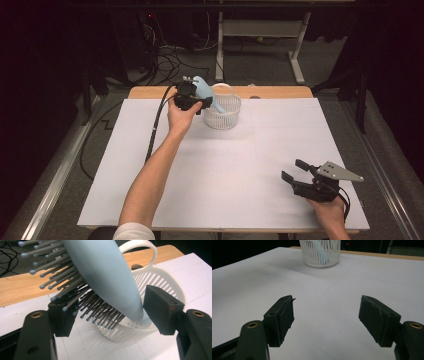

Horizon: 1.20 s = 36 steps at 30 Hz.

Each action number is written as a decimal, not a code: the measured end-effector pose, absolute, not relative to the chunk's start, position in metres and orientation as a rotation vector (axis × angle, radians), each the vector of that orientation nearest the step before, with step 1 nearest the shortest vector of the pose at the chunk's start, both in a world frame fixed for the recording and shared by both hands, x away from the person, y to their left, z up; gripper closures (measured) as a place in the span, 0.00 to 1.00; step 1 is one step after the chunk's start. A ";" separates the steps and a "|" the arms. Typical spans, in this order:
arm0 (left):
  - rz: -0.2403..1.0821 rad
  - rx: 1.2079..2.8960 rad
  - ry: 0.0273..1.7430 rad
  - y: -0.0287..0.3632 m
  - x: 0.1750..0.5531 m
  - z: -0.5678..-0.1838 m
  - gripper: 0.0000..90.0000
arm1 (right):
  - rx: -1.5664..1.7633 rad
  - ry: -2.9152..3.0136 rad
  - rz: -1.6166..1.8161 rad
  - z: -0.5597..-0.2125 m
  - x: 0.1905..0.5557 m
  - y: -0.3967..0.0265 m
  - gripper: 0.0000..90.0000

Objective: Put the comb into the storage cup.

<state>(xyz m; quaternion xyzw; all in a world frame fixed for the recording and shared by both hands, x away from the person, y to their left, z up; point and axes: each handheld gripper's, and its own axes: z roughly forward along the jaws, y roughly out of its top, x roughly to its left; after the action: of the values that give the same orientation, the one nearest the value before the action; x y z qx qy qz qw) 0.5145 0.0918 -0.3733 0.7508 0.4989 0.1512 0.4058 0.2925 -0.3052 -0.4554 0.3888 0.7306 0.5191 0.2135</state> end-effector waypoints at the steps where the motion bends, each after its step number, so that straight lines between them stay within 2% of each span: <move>1: 0.380 1.894 1.260 0.092 0.515 -0.373 0.33 | 1.079 2.028 1.441 -0.455 0.292 -0.305 0.32; 36: 0.390 1.887 1.259 0.102 0.502 -0.375 0.32 | 1.071 2.019 1.441 -0.455 0.292 -0.305 0.32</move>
<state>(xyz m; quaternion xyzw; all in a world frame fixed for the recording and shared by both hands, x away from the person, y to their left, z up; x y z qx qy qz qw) 0.5020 0.1017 -0.3748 0.7487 0.4994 0.1546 0.4076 0.2922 -0.3050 -0.4547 0.3868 0.7294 0.5204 0.2183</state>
